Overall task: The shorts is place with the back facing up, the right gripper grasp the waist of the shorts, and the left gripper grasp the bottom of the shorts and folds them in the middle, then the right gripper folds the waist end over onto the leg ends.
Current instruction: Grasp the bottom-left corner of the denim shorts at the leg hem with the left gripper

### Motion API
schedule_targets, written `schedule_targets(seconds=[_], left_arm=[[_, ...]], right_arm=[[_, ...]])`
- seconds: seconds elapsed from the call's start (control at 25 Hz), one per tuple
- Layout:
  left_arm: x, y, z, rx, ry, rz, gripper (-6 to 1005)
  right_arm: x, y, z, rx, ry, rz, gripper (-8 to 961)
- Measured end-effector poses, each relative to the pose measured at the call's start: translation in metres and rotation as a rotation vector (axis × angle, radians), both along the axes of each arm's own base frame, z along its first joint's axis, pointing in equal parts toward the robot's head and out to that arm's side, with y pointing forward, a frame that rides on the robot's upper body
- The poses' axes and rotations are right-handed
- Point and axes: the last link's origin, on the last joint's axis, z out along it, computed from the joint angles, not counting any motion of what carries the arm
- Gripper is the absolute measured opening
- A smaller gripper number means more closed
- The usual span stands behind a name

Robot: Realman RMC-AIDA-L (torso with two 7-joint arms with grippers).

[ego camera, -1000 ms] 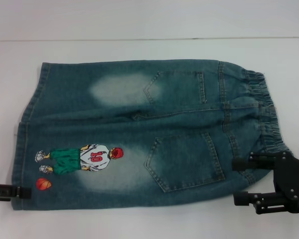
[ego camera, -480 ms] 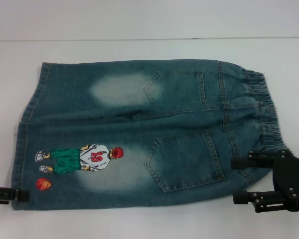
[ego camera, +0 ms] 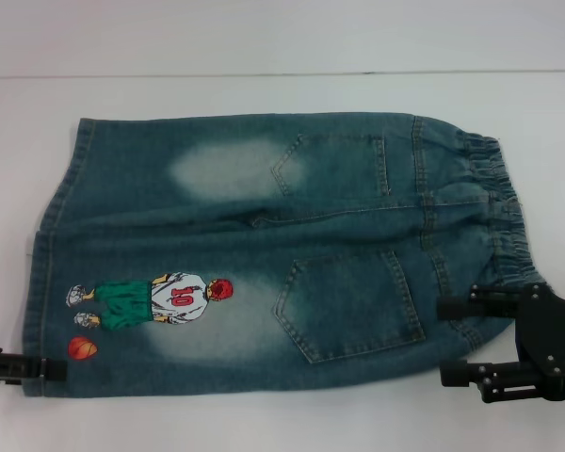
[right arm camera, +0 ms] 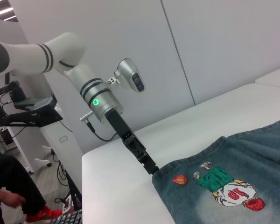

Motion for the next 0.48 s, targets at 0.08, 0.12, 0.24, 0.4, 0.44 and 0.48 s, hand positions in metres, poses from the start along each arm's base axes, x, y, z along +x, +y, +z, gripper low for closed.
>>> schedule_targets(seconds=[0.08,0.12,0.24,0.4,0.44,0.48], left_arm=[[0.0008,0.0011,-0.0010,0.001,-0.001,-0.003,825],[0.0010,0.0015,-0.0017,0.001,-0.001,-0.004,825],[0.0017,0.0031,-0.0051,-0.006,0.003,-0.010,825],[0.0043,0.0045,-0.0100,-0.028,0.013,-0.030,824],[0.0048,0.0047,-0.0102,-0.026,0.013,-0.034,824],[0.0054,0.0050,-0.0103,-0.024,0.013,-0.042,824]], right_arm=[[-0.0001,-0.0001,-0.0002,0.000,0.001,0.000,801],[-0.0001,-0.0002,-0.0003,0.000,0.001,0.000,801],[0.0002,-0.0009,-0.0005,-0.001,0.003,-0.002,800],[0.0002,-0.0015,-0.0005,-0.003,0.005,-0.001,799],[0.0002,-0.0017,-0.0005,-0.004,0.005,-0.001,798],[0.0002,-0.0019,-0.0005,-0.005,0.006,-0.001,798]])
